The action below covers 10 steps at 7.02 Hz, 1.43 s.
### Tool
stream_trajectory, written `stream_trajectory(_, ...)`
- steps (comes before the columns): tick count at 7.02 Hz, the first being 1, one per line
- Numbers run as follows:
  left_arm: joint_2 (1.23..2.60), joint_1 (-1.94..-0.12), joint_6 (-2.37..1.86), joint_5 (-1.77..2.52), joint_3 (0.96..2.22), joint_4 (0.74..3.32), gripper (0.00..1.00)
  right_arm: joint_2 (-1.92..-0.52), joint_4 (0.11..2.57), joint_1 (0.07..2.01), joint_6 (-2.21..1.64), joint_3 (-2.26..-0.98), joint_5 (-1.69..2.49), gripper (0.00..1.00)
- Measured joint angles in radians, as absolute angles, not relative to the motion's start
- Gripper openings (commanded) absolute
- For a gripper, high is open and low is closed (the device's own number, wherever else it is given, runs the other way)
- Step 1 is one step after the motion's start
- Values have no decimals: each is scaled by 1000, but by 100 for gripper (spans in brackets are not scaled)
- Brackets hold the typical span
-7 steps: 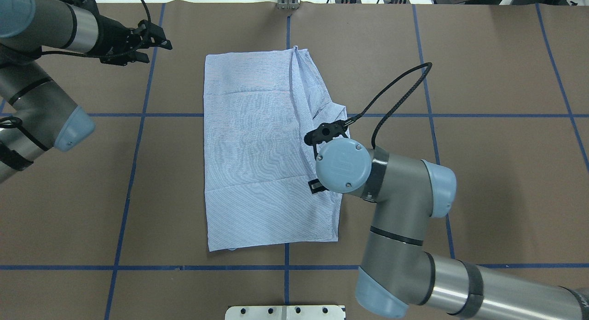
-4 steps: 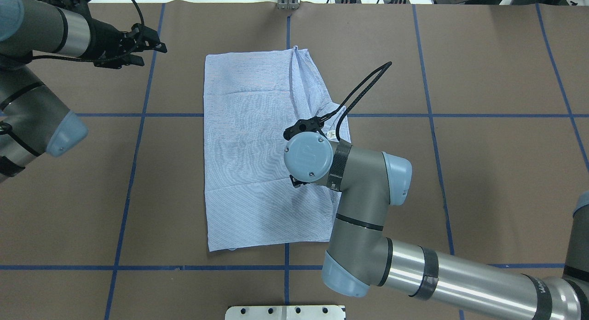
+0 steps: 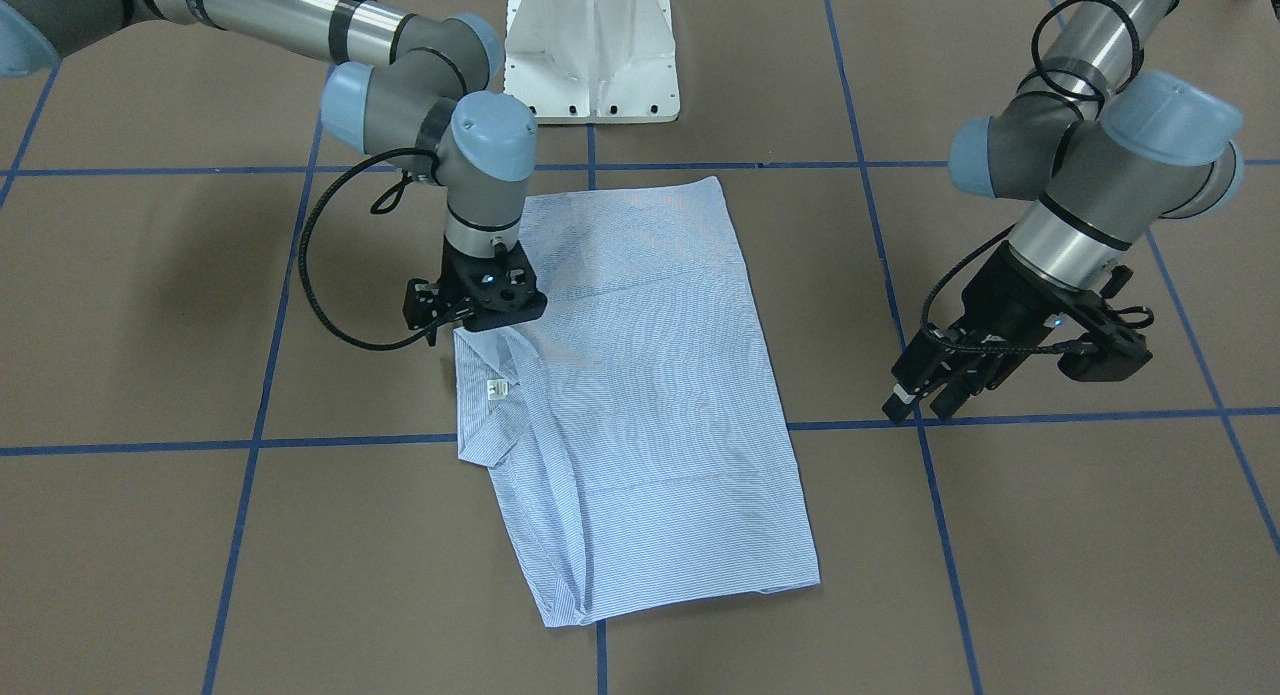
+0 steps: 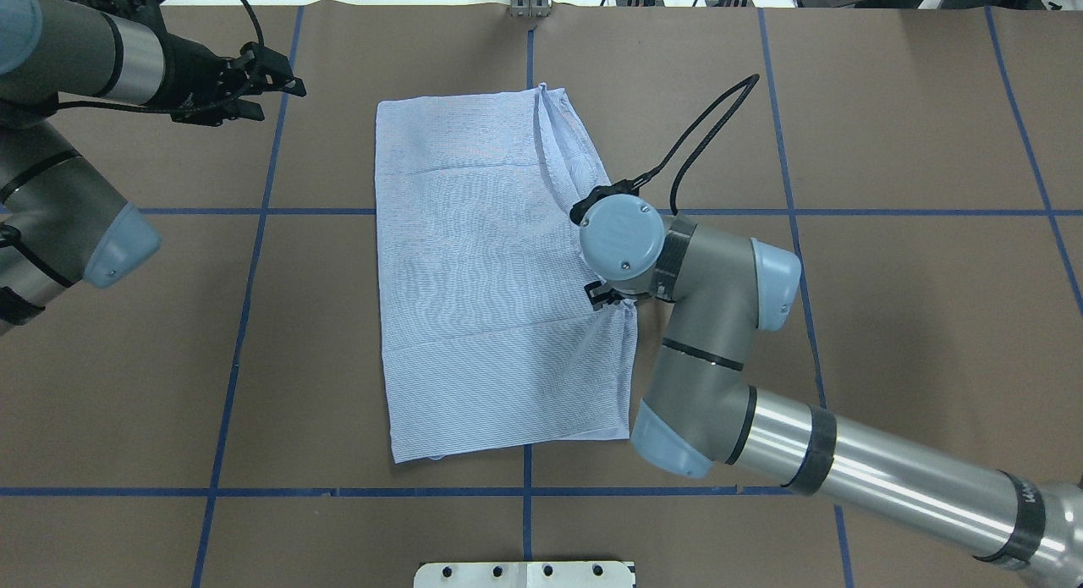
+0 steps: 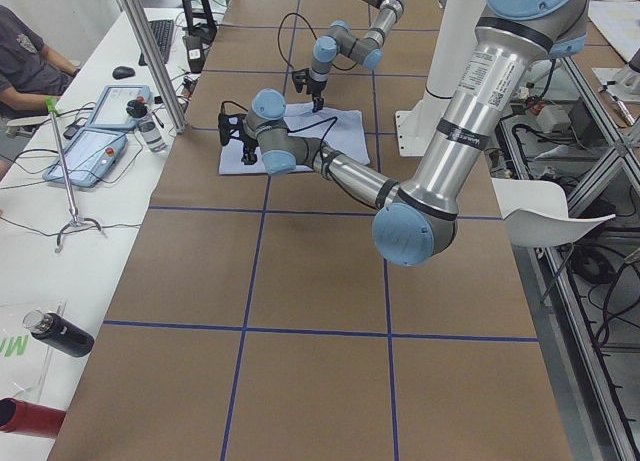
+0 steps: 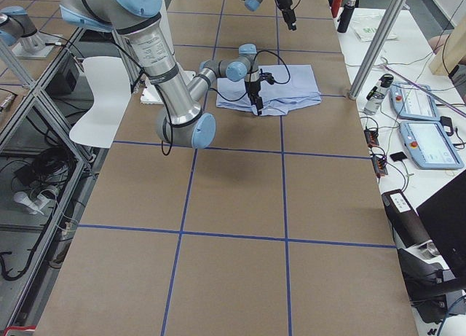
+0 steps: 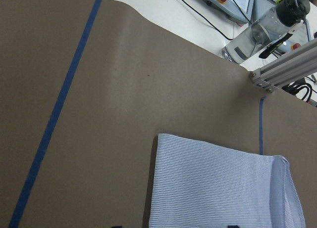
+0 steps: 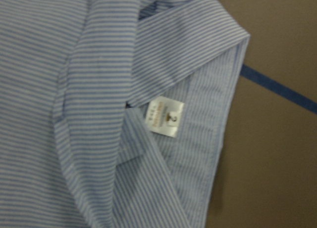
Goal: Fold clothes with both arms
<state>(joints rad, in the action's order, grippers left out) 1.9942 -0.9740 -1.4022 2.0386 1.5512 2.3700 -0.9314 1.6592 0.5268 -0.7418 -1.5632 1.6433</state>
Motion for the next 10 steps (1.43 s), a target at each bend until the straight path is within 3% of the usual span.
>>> stream_trajectory(2, 1994, -974, -1402, 2039, 1554, 2370, 76, -1012, 1648, 609, -628, -1614, 1708, 100)
stream_trajectory(5, 1995, -982, -1402, 2040, 1557, 2369, 76, -990, 1648, 638, -627, -1616, 1726, 100)
stream_trajectory(10, 1948, -986, -1401, 2044, 1590, 2370, 76, -705, 1532, 637, -773, -1283, 1722, 100)
